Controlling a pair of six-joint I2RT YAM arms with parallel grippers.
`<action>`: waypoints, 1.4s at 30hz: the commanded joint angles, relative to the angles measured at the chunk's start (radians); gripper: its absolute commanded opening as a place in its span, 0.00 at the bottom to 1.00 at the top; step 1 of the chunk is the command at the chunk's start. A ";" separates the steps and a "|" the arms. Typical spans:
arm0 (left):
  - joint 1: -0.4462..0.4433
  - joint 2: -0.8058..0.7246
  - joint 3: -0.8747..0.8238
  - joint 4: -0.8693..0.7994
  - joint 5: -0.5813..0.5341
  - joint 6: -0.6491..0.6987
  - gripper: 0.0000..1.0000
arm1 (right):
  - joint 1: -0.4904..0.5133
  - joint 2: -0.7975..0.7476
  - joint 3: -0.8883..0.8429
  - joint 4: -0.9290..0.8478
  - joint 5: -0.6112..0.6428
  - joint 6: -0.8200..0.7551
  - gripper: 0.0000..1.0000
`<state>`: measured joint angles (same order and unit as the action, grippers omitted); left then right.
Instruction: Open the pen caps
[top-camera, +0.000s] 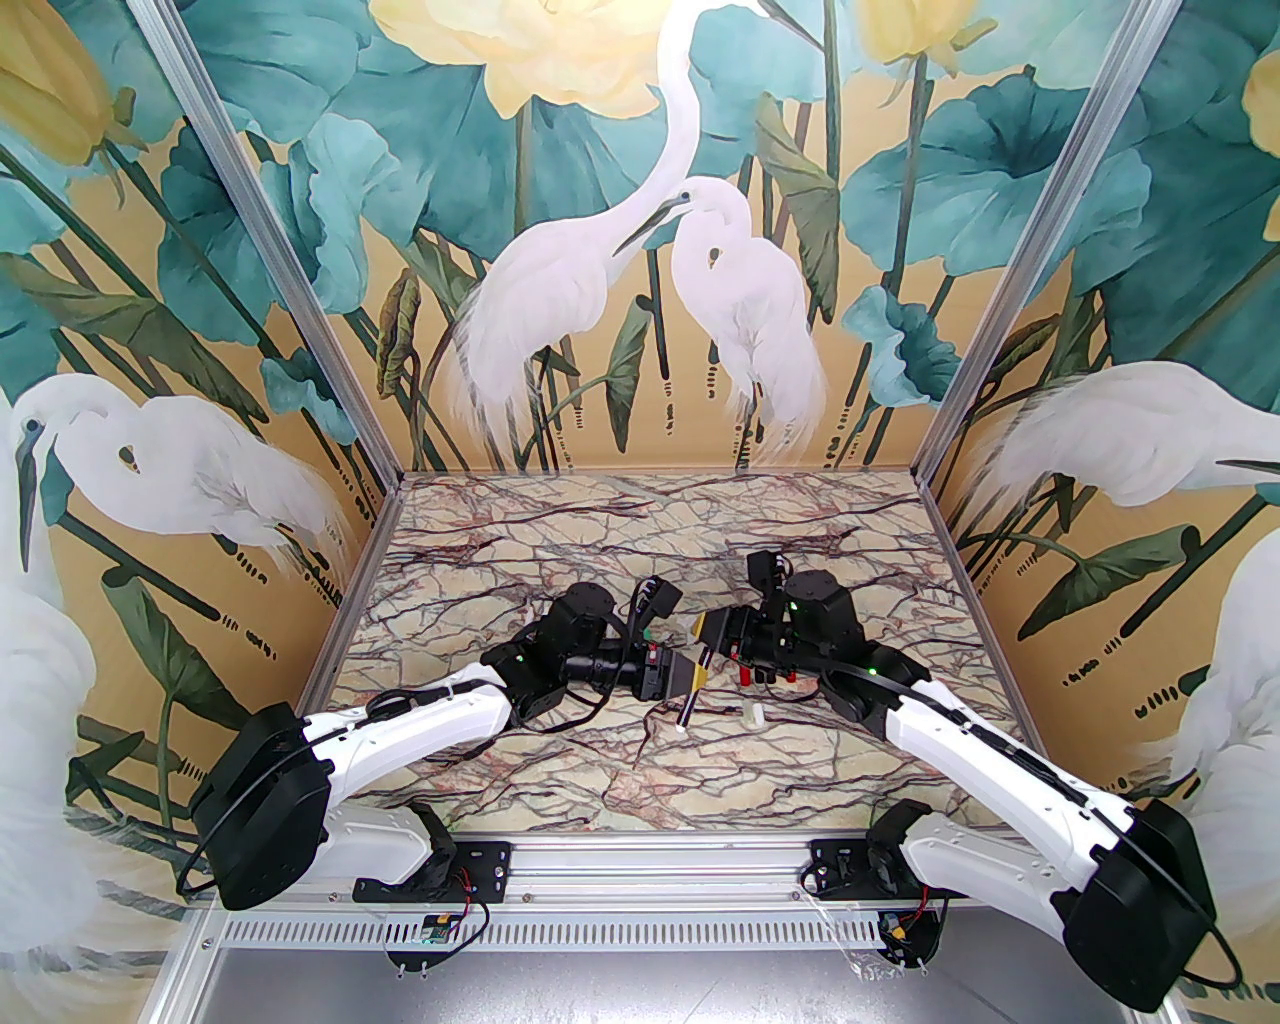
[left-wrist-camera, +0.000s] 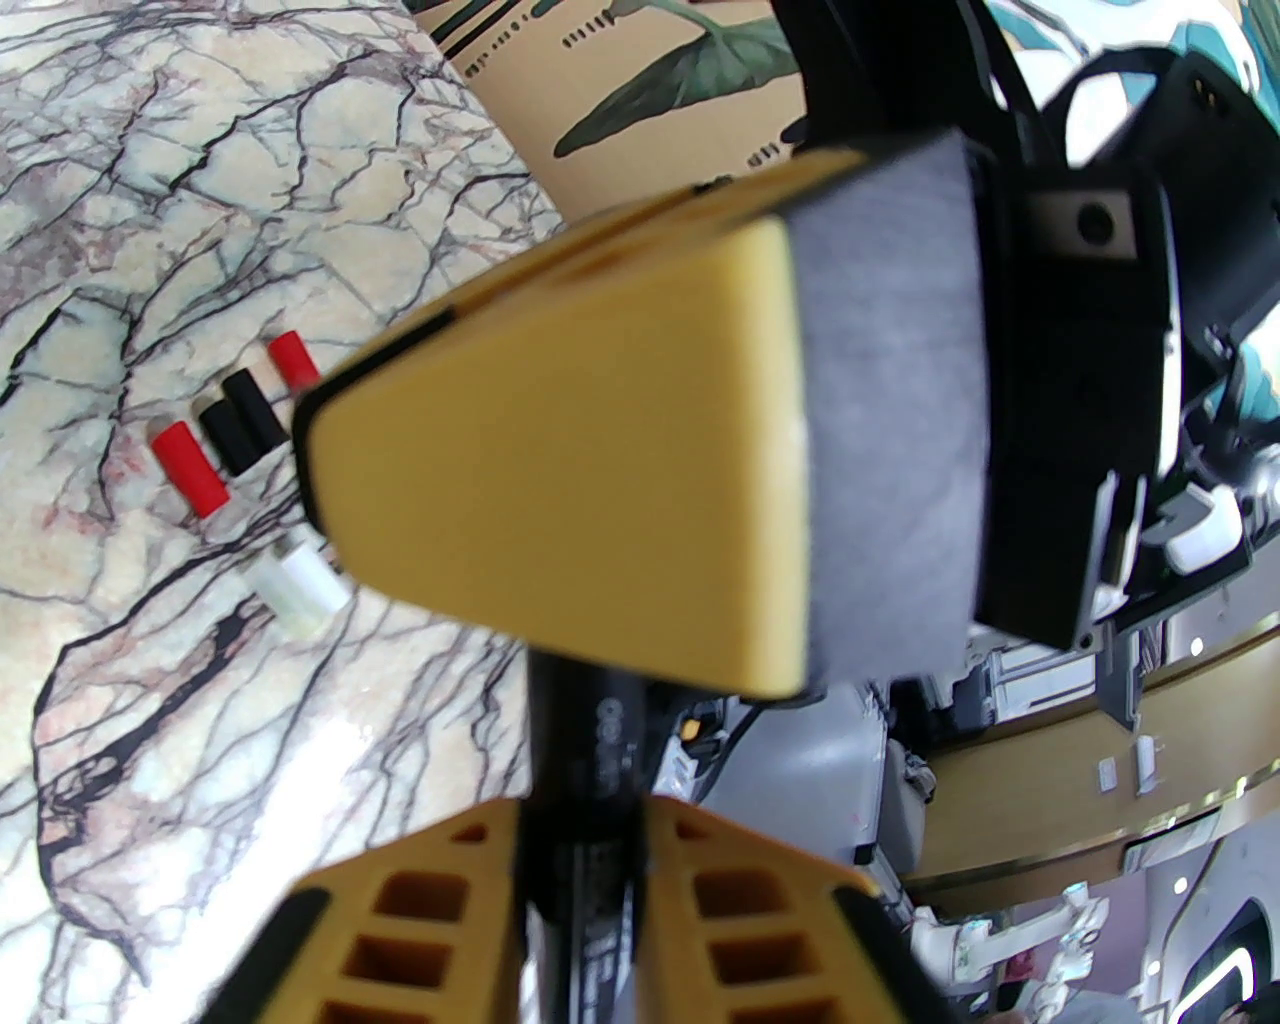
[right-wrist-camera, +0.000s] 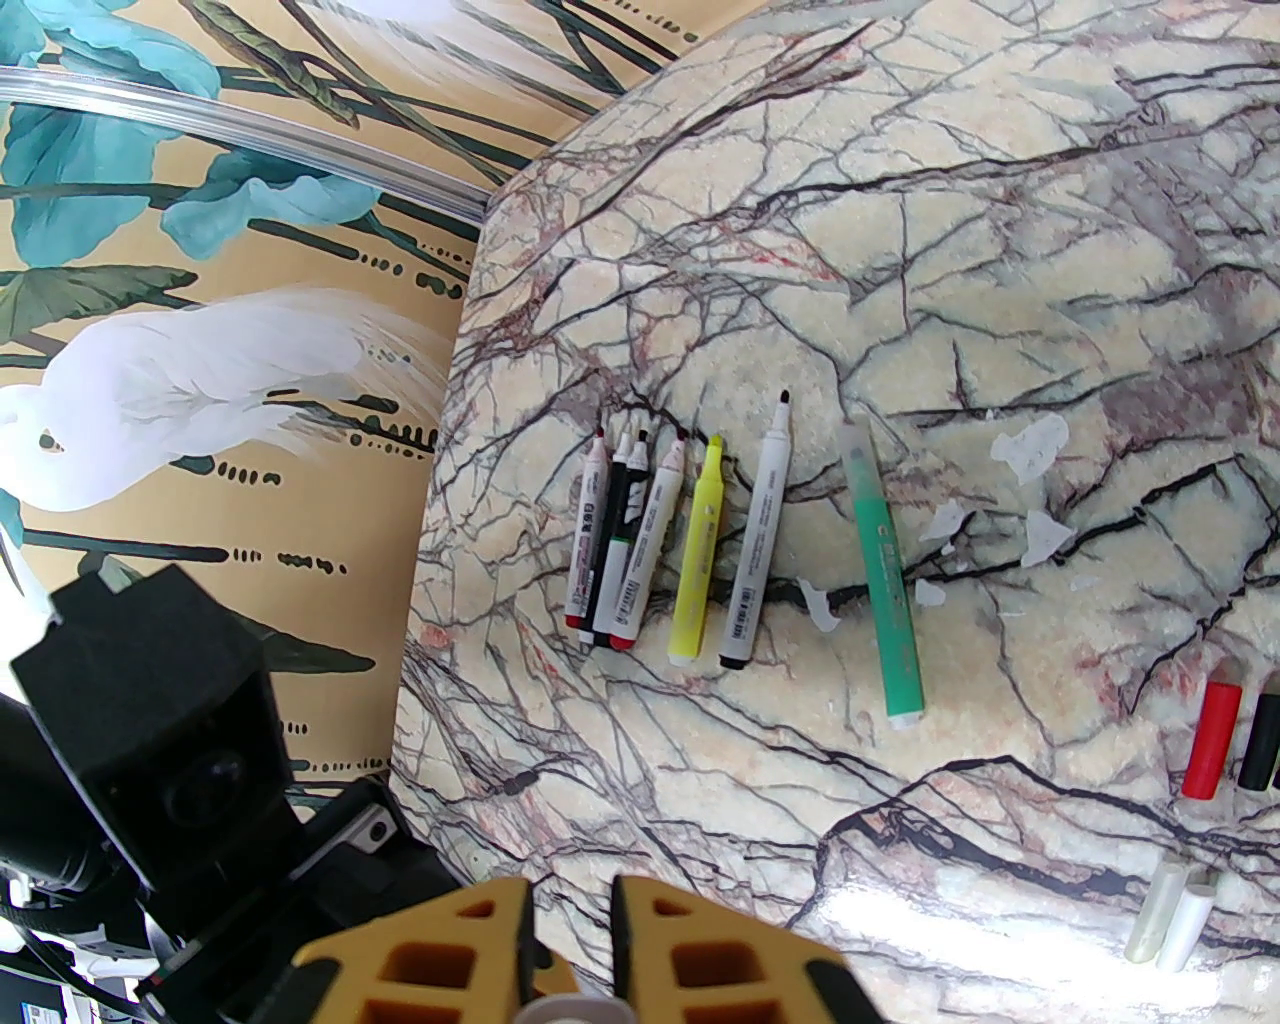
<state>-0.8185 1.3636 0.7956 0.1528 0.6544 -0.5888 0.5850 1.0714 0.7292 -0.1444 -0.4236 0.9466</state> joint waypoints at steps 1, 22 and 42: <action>-0.005 0.016 -0.014 0.097 0.029 -0.023 0.35 | 0.007 -0.009 0.029 0.021 -0.026 -0.001 0.15; -0.005 0.031 -0.027 0.140 0.043 -0.056 0.08 | 0.007 -0.045 -0.058 0.174 0.008 0.081 0.15; 0.005 0.010 -0.044 0.303 0.261 -0.143 0.03 | -0.073 -0.133 -0.043 0.345 -0.198 -0.012 0.13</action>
<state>-0.8124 1.3876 0.7670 0.4480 0.8169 -0.7074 0.5369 0.9619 0.6662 0.0891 -0.5873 0.9565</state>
